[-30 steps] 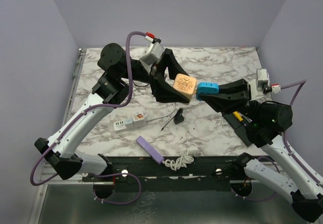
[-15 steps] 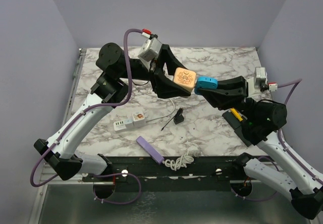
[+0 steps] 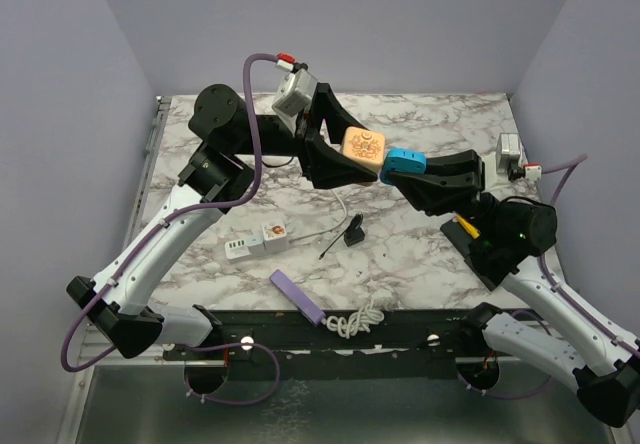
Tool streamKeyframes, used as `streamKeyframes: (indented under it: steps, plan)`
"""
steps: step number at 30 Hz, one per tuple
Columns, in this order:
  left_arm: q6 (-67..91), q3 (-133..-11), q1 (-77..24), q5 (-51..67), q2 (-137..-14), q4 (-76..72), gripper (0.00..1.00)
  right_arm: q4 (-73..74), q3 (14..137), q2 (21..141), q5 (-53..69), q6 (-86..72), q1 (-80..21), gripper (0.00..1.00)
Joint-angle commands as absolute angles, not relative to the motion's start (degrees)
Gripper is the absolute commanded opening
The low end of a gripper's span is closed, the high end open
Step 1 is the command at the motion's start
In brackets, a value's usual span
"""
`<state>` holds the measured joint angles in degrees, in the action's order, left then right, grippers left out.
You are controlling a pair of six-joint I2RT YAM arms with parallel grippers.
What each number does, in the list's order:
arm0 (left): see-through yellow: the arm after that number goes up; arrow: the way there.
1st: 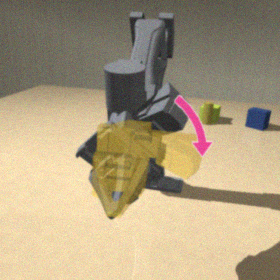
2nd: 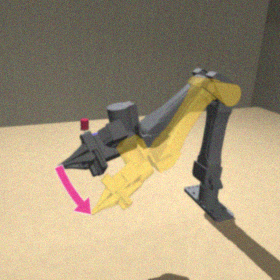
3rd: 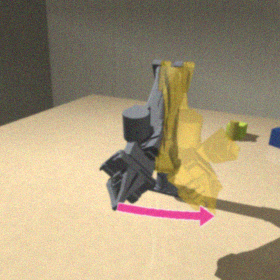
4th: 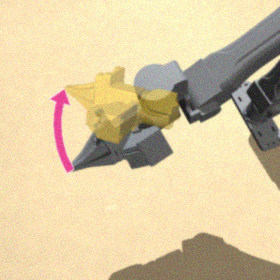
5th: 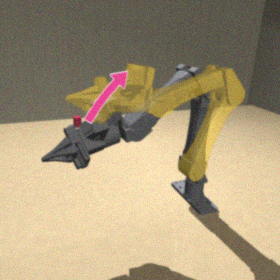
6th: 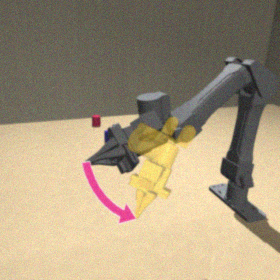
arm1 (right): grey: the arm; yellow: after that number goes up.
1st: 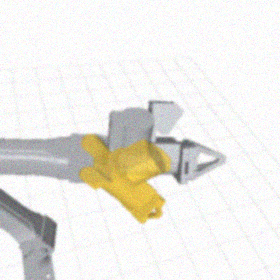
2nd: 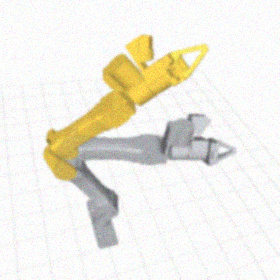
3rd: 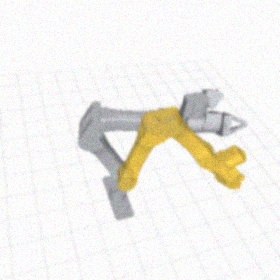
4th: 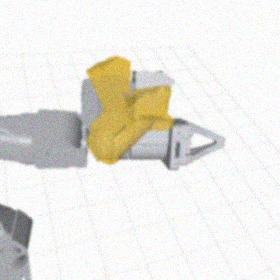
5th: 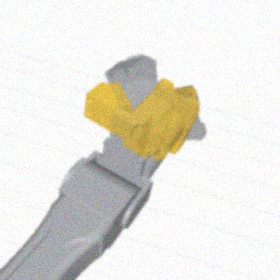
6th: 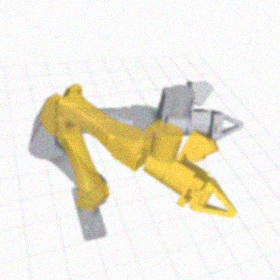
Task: Insert the plug
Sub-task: Insert the plug into the socket.
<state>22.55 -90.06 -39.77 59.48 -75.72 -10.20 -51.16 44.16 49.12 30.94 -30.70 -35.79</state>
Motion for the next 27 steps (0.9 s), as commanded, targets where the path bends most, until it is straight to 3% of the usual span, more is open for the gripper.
streamKeyframes:
  steps: [1,21,27]
  plan:
    - [21.63,-90.61,-39.89,54.66,-74.93,-14.51,0.00,-48.35,42.49,51.04,35.14,-31.84,-37.59,0.01]
    - [21.71,-91.38,-39.81,52.10,-75.06,-15.32,0.00,-51.33,43.67,55.82,31.32,-30.94,-41.91,0.01]
    - [21.79,-92.33,-39.54,50.59,-75.13,-15.77,0.00,-59.64,41.54,58.04,27.51,-31.12,-44.90,0.01]
